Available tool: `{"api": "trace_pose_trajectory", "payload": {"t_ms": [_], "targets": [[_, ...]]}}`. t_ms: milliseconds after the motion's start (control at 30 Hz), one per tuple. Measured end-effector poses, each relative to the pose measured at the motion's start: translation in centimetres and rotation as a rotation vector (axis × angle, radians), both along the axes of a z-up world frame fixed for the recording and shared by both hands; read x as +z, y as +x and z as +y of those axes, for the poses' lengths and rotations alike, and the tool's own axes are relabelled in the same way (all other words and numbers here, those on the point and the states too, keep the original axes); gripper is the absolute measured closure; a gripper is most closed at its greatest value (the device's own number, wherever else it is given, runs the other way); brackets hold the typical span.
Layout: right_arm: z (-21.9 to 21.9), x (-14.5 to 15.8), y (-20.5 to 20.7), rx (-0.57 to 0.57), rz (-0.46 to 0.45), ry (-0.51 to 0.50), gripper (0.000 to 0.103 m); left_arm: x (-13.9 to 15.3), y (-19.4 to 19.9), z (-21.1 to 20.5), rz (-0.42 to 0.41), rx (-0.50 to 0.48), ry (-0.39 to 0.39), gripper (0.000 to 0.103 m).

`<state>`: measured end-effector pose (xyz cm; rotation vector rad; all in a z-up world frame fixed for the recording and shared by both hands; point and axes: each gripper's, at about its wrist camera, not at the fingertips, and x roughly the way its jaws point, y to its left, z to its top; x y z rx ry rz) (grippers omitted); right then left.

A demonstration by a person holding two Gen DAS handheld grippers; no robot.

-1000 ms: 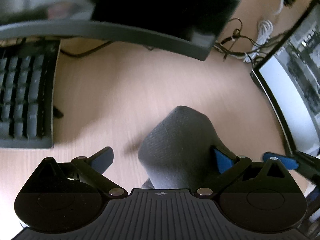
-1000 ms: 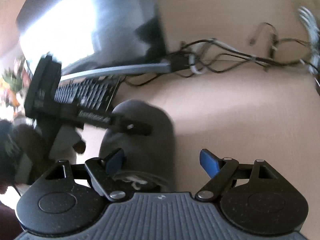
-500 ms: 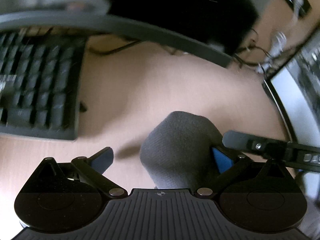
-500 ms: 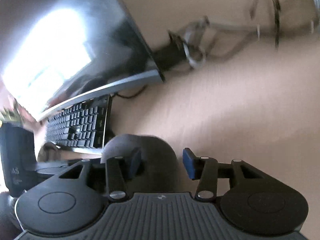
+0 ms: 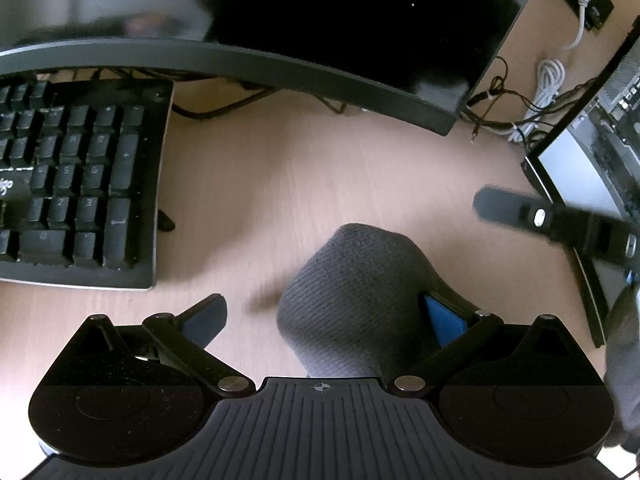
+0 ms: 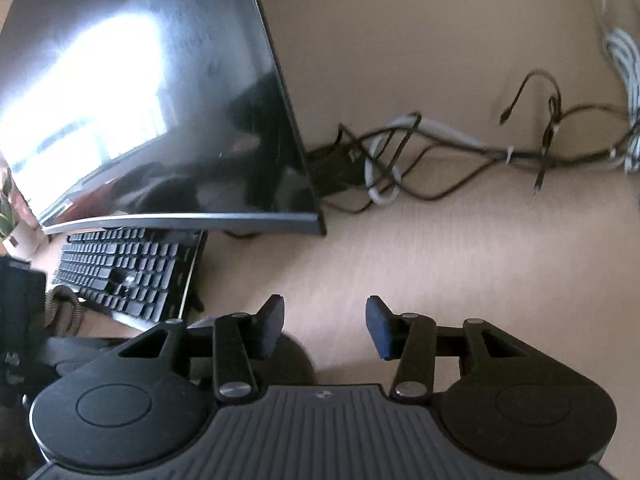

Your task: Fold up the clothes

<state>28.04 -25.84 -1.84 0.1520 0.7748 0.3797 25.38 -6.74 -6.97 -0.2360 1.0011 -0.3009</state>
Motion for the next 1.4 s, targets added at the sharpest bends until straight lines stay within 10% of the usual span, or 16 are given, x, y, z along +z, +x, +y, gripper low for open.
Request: {"api": "trace_pose_trajectory", "payload": {"t_ms": [533,667,1000,1400], "targets": [[1.9,-1.4,2.2,0.126,0.129,0.027,0.058,0.1,-0.4,-0.1,-0.014,0.001,0.014,0.000],[0.8,-1.8,1.9,0.116,0.163,0.094,0.034,0.1,-0.5,-0.1,-0.013,0.009,0.012,0.000],[-4.6,-1.4,-3.2,0.162,0.208,0.211,0.024,-0.1,-0.2,0.1,-0.001,0.018,-0.011,0.000],[0.4,-5.2,-2.5,0.259,0.299,0.188,0.016,0.1,-0.1,-0.2,-0.004,0.003,0.016,0.000]]}}
